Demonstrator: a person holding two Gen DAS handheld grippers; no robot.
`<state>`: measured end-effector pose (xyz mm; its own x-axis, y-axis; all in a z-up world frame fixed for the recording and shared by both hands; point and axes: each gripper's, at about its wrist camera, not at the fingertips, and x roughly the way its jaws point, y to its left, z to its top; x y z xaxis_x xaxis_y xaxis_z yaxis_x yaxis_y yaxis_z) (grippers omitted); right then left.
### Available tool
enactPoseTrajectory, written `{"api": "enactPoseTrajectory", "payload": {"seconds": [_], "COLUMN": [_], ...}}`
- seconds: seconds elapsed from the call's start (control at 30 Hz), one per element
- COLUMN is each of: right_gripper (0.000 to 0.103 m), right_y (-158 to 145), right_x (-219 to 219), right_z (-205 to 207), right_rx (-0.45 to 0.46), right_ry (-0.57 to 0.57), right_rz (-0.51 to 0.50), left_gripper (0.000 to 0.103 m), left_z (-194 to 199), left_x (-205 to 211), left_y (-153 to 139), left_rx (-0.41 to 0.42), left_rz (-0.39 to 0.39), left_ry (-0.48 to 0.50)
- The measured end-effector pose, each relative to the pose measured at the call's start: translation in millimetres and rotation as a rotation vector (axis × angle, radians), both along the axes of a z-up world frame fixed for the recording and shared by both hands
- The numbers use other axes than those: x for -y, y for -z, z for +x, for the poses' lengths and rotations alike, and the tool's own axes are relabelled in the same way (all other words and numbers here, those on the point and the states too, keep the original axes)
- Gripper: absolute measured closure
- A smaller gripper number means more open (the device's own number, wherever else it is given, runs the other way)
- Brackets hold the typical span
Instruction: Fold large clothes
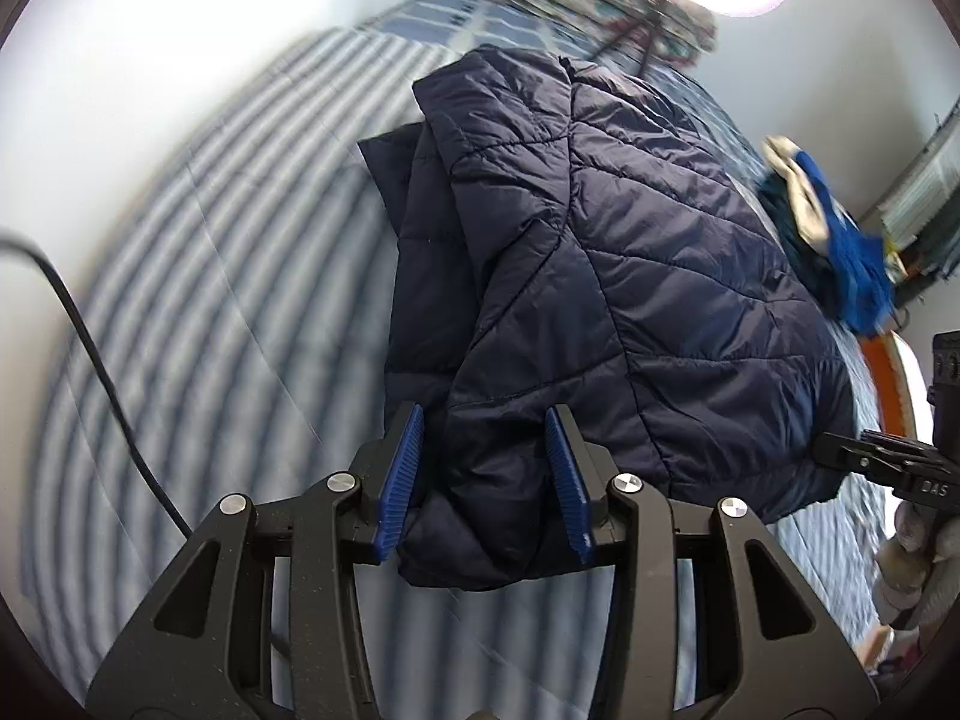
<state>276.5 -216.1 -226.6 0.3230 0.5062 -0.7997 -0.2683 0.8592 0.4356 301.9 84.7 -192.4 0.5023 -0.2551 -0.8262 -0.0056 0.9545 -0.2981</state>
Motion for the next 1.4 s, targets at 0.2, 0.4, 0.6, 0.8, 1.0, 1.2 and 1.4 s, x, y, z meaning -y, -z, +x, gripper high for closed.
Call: {"api": "enactPoseTrajectory", "payload": {"seconds": [0.2,0.4,0.6,0.8,1.0,1.2,1.4], "right_gripper": [0.072,0.073,0.060,0.036,0.022,0.012,0.012], "right_y": [1,4,-5,-20,-35,-23,1], "right_x": [27,50,59,70,91,102,113], "right_z": [-47,-83,-98,-108,-95,-73,-45], "right_rx": [-0.014,-0.029,-0.007,0.093,0.168,0.177,0.136], "right_ry": [0.016,0.028,0.027,0.062,0.137,0.166,0.200], "right_rz": [-0.052,-0.077,-0.126,-0.156,-0.109,-0.004,0.047], "left_gripper": [0.060,0.060,0.031,0.029,0.024,0.018,0.017], "left_z": [-47,-67,-67,-43,-16,4,21], "left_x": [32,30,2,-11,-12,-21,-24], "left_y": [2,-10,-25,-17,-1,19,41], "left_rx": [-0.025,-0.030,-0.001,-0.057,-0.092,-0.119,-0.152], "left_rz": [-0.028,-0.097,-0.256,-0.420,-0.510,-0.602,-0.678], "left_ry": [0.056,0.068,0.035,0.017,-0.010,-0.029,-0.012]}}
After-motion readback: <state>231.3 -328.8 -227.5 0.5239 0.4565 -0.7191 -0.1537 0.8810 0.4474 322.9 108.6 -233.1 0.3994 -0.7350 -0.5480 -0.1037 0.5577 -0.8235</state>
